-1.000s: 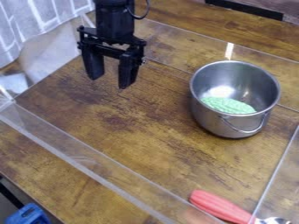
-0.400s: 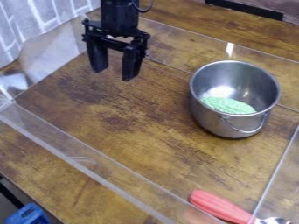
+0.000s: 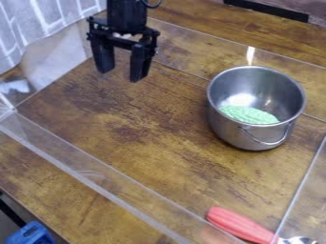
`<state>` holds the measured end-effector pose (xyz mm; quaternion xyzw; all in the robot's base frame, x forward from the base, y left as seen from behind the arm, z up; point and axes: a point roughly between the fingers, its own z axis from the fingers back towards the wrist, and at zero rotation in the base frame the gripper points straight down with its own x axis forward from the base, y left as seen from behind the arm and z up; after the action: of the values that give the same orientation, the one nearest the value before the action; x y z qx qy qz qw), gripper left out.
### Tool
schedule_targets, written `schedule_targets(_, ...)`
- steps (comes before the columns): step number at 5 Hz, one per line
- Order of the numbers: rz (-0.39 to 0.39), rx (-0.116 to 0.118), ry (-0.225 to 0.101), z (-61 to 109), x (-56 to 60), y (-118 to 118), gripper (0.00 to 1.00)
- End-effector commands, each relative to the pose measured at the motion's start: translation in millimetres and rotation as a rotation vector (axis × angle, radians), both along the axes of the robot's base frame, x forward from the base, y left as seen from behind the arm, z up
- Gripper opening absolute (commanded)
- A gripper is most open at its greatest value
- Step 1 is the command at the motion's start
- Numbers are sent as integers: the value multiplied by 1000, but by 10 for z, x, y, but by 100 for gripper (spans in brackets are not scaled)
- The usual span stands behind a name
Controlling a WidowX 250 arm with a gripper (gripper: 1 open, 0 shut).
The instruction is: Move the pink spoon to the right side of the table
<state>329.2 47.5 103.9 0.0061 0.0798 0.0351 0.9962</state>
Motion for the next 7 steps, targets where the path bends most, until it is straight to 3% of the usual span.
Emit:
schedule_targets(1, 35, 1, -51, 207, 156, -12, 100)
schedule_targets(2, 55, -3, -42, 231, 211, -62, 100)
schedule_targets(4, 143, -11, -6, 50, 129, -148, 100)
schedule_targets(5, 12, -21, 17, 15, 39, -272, 100)
schedule_targets(6, -89, -31, 17, 13, -2, -350, 100)
schedule_targets(7, -67, -33, -2, 171, -4, -368, 100)
